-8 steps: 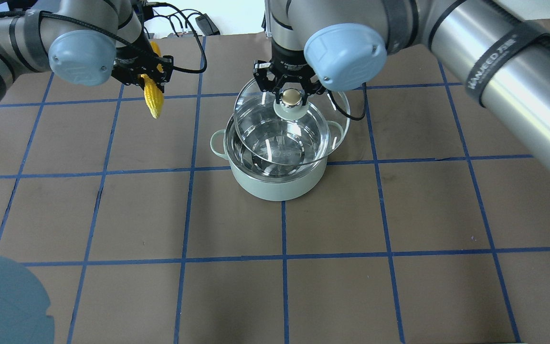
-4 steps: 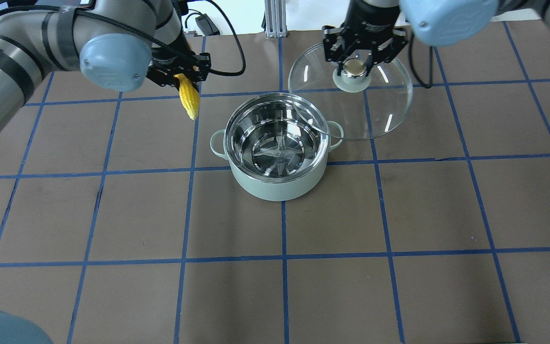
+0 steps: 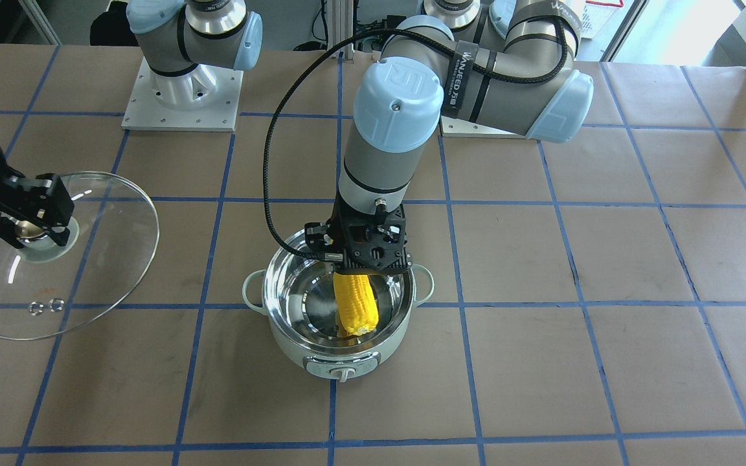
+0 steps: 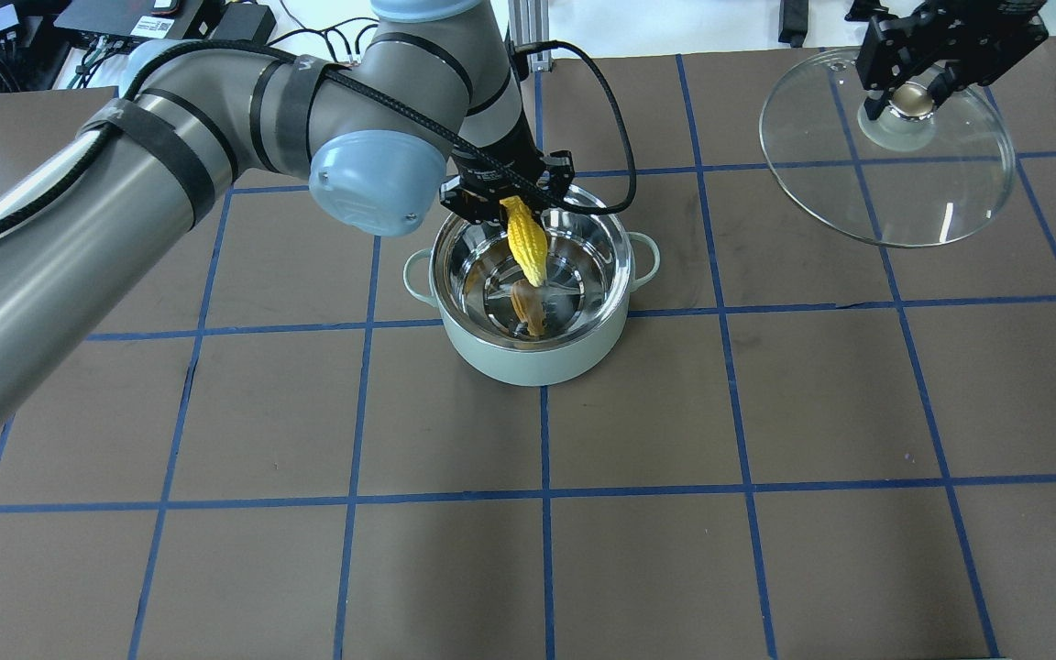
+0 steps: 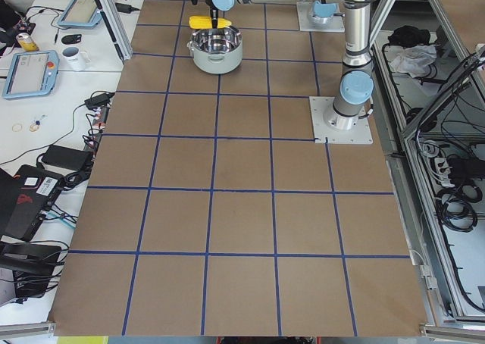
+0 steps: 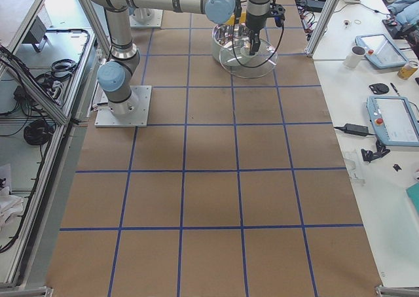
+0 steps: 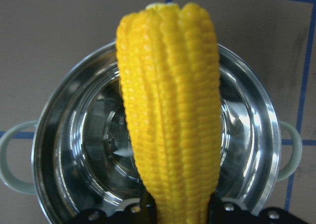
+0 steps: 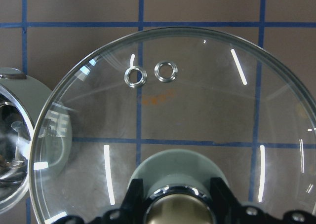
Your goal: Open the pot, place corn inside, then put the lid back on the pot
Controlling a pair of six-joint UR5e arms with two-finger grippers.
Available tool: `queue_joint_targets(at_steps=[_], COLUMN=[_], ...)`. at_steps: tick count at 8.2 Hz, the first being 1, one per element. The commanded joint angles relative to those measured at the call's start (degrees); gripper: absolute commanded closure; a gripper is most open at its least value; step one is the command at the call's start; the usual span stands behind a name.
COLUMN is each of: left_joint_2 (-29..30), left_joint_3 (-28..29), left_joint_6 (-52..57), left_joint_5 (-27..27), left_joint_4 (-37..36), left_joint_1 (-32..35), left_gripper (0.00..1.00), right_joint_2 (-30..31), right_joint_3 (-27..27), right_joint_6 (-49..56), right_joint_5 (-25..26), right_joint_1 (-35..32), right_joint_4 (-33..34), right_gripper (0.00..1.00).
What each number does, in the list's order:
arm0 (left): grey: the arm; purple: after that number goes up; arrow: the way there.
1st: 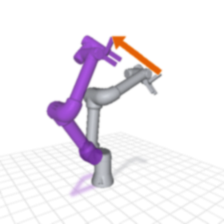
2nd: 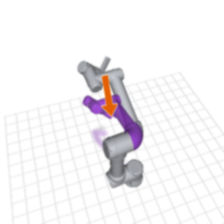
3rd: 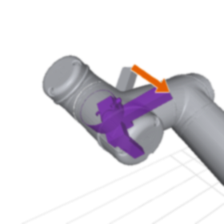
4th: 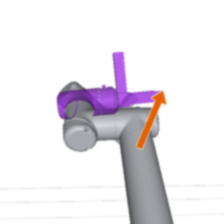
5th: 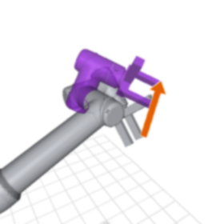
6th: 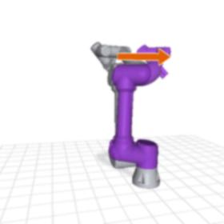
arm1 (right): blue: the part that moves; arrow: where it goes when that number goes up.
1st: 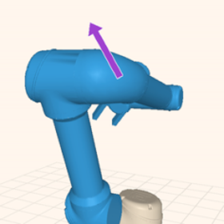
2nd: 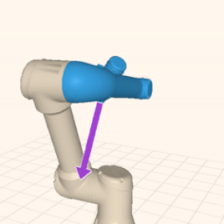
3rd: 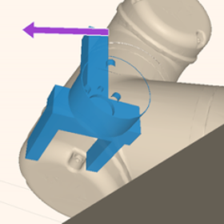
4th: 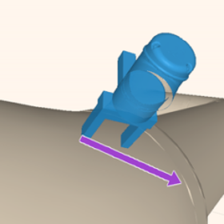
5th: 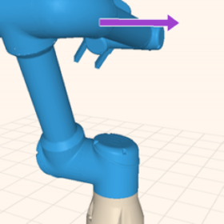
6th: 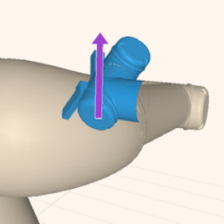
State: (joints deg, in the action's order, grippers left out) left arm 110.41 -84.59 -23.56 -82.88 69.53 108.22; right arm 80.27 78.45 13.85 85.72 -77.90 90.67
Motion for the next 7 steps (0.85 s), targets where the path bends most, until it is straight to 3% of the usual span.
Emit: queue_joint_targets(at_steps=[1, 6, 7], left_joint_2=[3.91, 6.12, 6.56], left_joint_3=[-0.31, -0.67, -0.67], left_joint_6=[3.06, 5.02, 5.02], left_joint_5=[2.72, 2.63, 2.55], left_joint_4=[0.16, 0.6, 0.6], left_joint_1=[1.73, 1.65, 1.65], left_gripper=[1.0, 1.0, 0.89], right_joint_2=[-0.03, -0.03, 0.06], right_joint_3=[0.39, 0.83, 0.83], right_joint_6=[5.57, 5.05, 4.96], right_joint_5=[-0.02, -0.29, -0.29], right_joint_1=[2.93, 2.93, 2.93], right_joint_4=[-0.76, -0.85, -0.94], right_gripper=[0.98, 0.98, 0.98])
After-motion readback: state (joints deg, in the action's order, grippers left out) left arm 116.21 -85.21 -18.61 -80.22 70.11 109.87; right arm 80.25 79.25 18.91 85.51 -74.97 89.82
